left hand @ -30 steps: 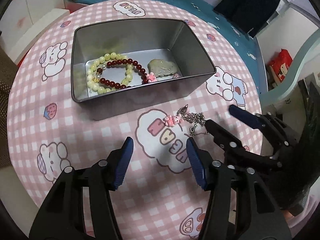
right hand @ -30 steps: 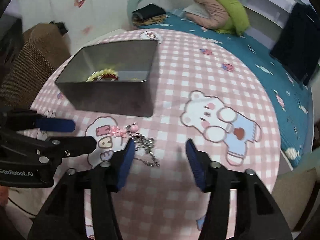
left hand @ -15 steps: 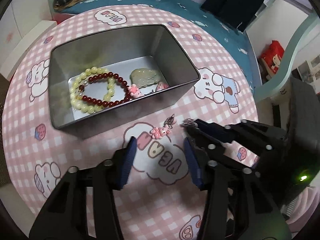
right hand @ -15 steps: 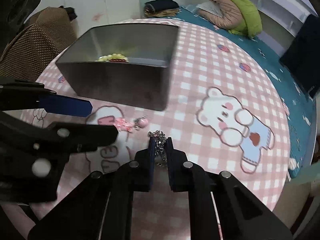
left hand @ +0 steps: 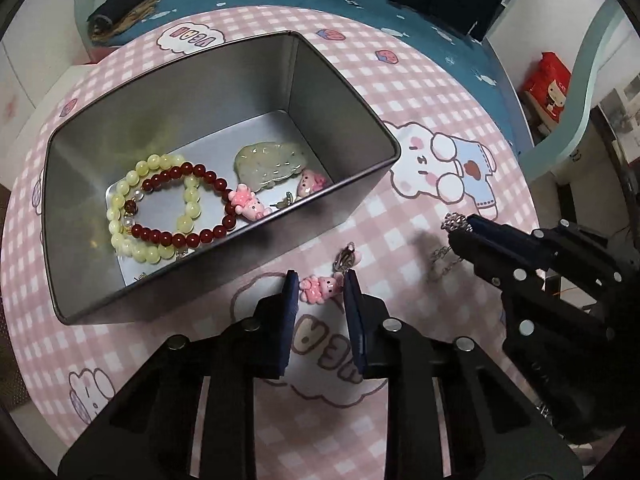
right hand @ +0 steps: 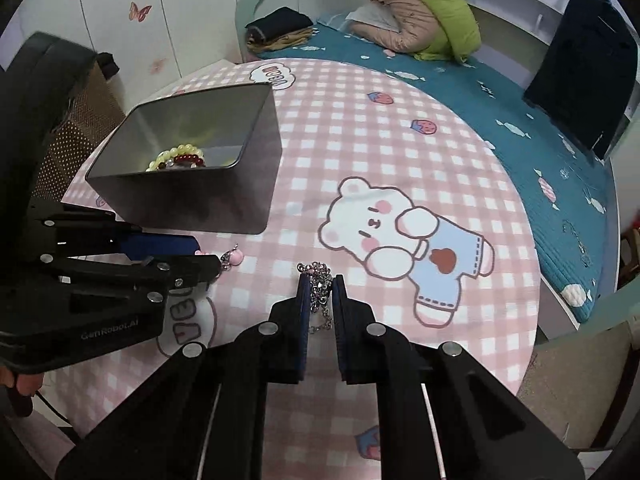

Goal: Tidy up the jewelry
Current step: 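Grasp the pink bunny charm with the left gripper while the right grasps the silver chain, then carry the pink charm with the left gripper over the box while the right carries the silver chain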

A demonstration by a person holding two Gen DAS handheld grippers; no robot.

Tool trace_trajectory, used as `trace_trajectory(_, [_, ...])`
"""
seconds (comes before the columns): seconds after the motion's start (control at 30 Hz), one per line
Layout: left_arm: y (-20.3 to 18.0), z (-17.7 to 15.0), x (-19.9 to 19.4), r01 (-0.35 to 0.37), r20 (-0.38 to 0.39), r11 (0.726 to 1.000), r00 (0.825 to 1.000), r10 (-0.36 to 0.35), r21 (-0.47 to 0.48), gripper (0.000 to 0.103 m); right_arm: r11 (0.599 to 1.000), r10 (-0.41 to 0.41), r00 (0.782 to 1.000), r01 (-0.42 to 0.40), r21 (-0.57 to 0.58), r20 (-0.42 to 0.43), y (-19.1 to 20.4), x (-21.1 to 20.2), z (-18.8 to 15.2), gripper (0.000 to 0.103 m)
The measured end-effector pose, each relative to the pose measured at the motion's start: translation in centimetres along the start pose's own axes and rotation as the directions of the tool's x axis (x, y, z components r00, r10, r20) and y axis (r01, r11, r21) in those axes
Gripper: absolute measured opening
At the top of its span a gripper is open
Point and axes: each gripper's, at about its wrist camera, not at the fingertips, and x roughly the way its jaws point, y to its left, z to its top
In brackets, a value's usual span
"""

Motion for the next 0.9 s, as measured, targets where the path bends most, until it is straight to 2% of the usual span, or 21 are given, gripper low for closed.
trace_trajectory(0.33, [-0.4,-0.1,-0.2,-0.021,-0.009,1.000,1.000,0.021,0.008,0.023,1.000,0.005,1.000,-0.005,0.004,0.031,-0.2,-0.7,0.8,0.010])
trace_trajectory(0.6, [0.1,-0.3,-2.0,-0.026,0.030,1.000,0.999,0.026,-0.007,0.023,1.000,0.008,0.998,-0.008,-0.007,0.058,-0.1,-1.7,2.0,0.010])
trace_trajectory(0.9, [0.3,-0.4,-5.0,0.031,0.094,0.999,0.995,-0.027,-0.040,0.023,1.000,0.014,0.991,-0.010,-0.028,0.132,0.5,-3.8,3.6,0.010])
